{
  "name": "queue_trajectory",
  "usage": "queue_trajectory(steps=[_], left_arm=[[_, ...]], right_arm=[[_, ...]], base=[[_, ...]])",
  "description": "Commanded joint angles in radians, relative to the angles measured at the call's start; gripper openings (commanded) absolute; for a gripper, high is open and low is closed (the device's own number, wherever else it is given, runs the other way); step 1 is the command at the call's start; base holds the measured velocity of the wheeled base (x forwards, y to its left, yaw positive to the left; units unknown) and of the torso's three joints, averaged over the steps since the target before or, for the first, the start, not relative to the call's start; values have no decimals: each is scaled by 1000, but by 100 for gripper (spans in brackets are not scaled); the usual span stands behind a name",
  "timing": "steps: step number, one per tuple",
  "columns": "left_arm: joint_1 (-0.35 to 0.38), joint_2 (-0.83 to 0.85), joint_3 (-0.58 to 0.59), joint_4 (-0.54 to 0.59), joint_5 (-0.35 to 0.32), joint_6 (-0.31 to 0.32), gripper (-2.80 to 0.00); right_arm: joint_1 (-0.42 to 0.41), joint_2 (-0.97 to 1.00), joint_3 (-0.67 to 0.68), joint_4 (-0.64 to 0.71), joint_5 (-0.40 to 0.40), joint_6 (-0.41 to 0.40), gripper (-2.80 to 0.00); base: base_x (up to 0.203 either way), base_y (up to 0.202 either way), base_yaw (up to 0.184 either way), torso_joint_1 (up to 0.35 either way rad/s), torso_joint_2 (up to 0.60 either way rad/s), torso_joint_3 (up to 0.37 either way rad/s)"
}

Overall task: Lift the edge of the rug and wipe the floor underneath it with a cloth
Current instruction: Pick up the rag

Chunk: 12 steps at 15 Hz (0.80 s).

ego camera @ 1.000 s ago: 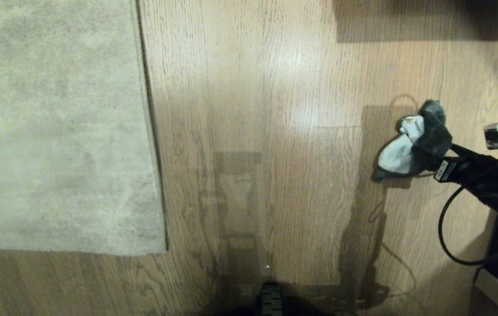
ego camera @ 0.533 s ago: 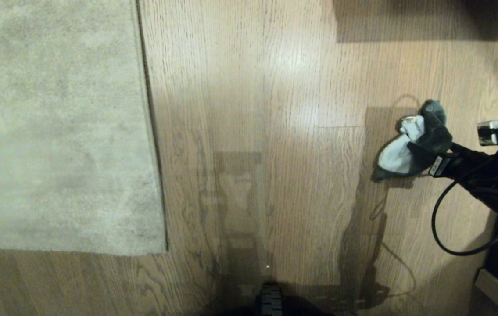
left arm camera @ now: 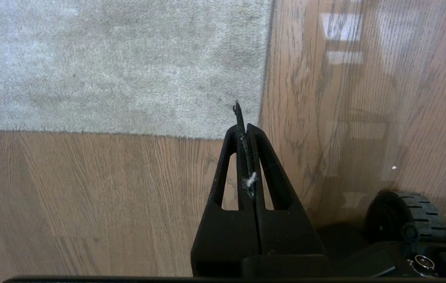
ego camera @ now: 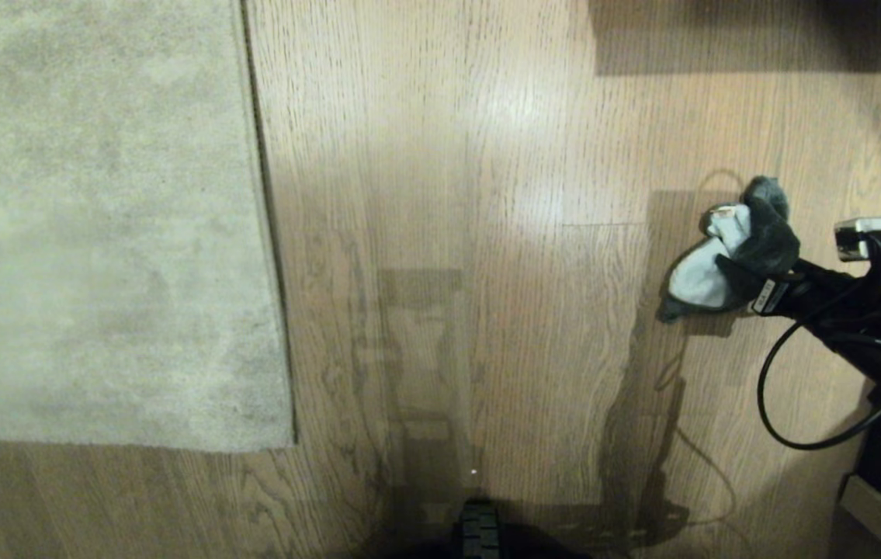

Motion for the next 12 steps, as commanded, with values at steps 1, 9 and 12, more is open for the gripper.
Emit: queue_trajectory(steps=[1,9,12], left_arm=[[0,0,0,0,1,0,-280],[0,0,0,0,0,0,-280],[0,0,0,0,0,0,-280]], right_arm=[[0,12,0,-9,2,-3,0],[0,21,-2,-9,0,-5,0],[0,19,-2,-9,-1,-4,-280]], base=[[0,0,0,0,0,0],[0,0,0,0,0,0],[0,0,0,0,0,0]])
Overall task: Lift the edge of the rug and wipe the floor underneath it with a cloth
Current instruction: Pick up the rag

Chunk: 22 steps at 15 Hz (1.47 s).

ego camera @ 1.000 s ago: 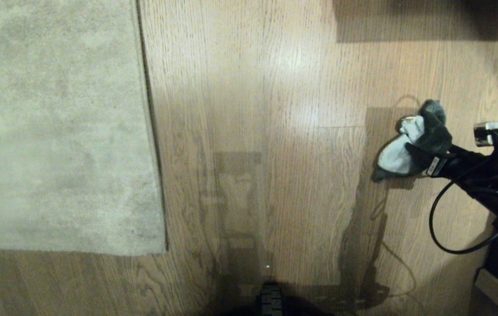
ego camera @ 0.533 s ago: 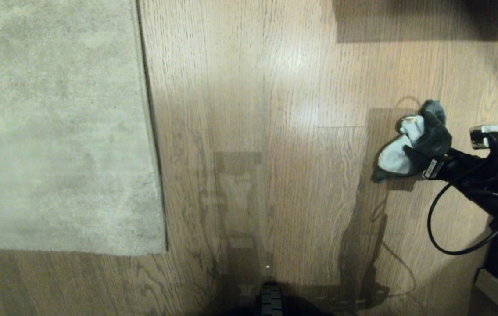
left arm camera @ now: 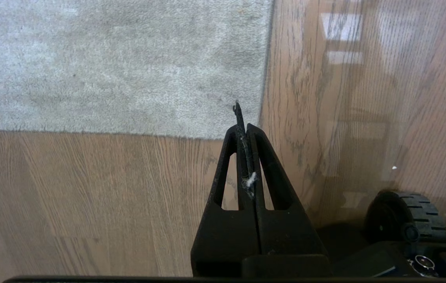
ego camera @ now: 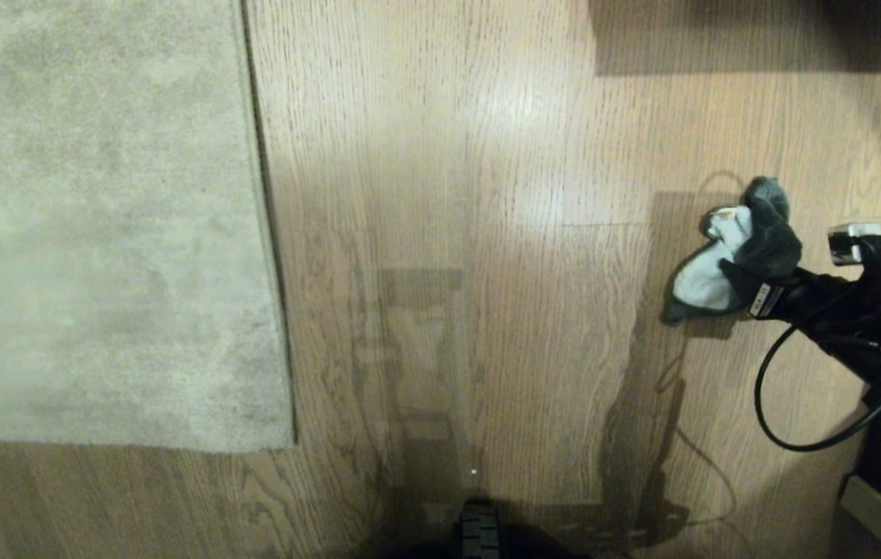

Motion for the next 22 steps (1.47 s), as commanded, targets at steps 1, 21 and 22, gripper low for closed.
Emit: queue_trajectory(steps=[1,21,22], left_arm=[[0,0,0,0,0,-1,-280],[0,0,0,0,1,-1,-280],[0,0,0,0,0,-1,-280]], right_arm=[[-2,0,-1,-9,1,0,-280],[-13,-203,30,129,3,-1,-280],[-14,-232,48,145,3,-1,-280]], base=[[0,0,0,0,0,0],[0,0,0,0,0,0],[0,0,0,0,0,0]])
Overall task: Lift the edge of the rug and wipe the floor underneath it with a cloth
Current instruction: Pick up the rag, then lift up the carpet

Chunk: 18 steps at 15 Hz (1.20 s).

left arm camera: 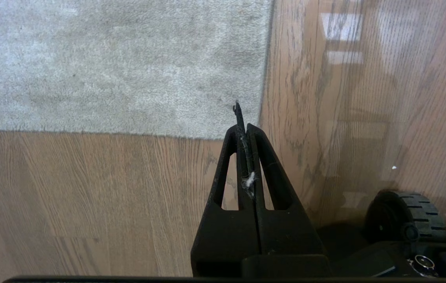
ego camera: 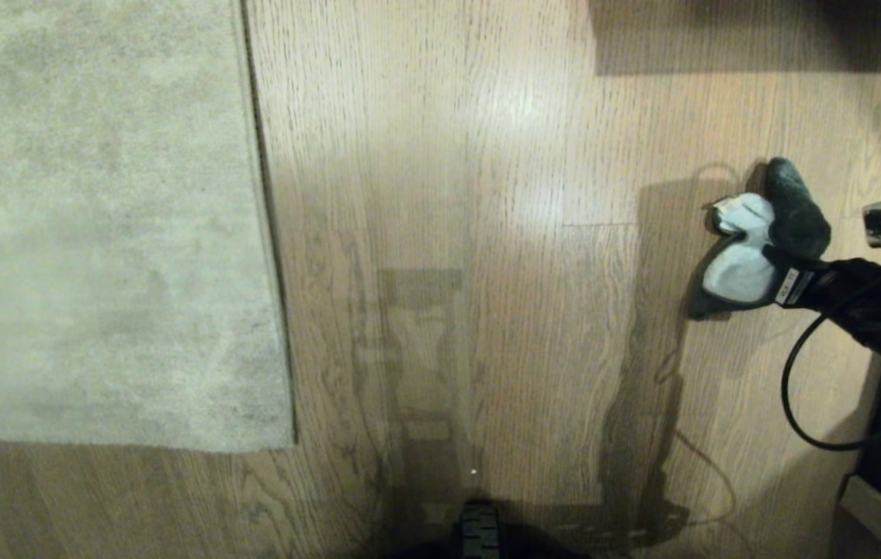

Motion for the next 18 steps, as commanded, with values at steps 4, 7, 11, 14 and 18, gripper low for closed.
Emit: queue_trajectory(steps=[4,7,11,14,18], left_arm=[[0,0,0,0,1,0,-280],[0,0,0,0,1,0,-280],[0,0,0,0,0,0,-280],[0,0,0,0,1,0,-280],[0,0,0,0,0,0,-280]], right_arm=[[-3,-158,56,73,2,2,-280],[-3,-207,74,106,2,3,-280],[-2,-317,157,109,3,3,-280],[-2,-445,211,149,3,4,-280],[-2,-625,284,246,1,2,-280]], base=[[0,0,0,0,0,0],[0,0,0,0,0,0],[0,0,0,0,0,0],[0,0,0,0,0,0],[0,0,0,0,0,0]])
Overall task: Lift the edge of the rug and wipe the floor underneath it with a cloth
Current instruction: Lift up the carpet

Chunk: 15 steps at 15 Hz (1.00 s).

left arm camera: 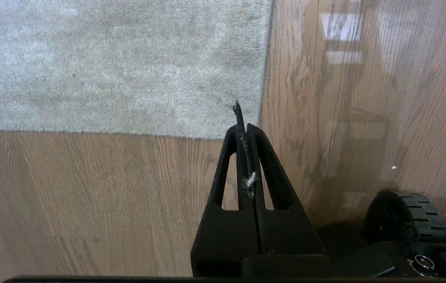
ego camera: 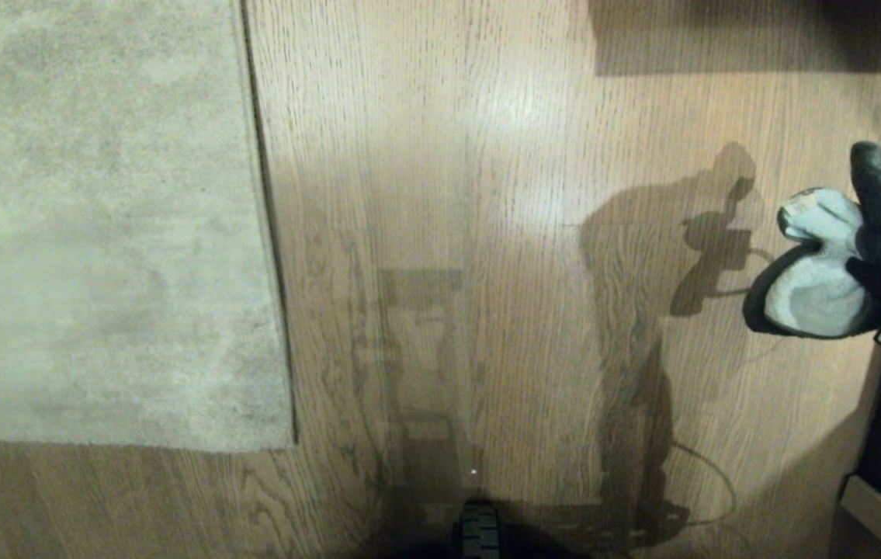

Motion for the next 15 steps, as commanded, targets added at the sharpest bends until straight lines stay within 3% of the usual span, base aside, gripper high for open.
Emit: queue_trajectory(steps=[1,4,15], left_arm=[[0,1,0,0,0,1,-280],[0,0,0,0,0,1,-280],[0,0,0,0,1,0,-280]], right_arm=[[0,-149,42,20,1,0,-280],[0,-291,51,132,0,-4,-280],[7,-905,50,798,-10,-61,-280]], base=[[0,0,0,0,0,0],[0,0,0,0,0,0],[0,0,0,0,0,0]])
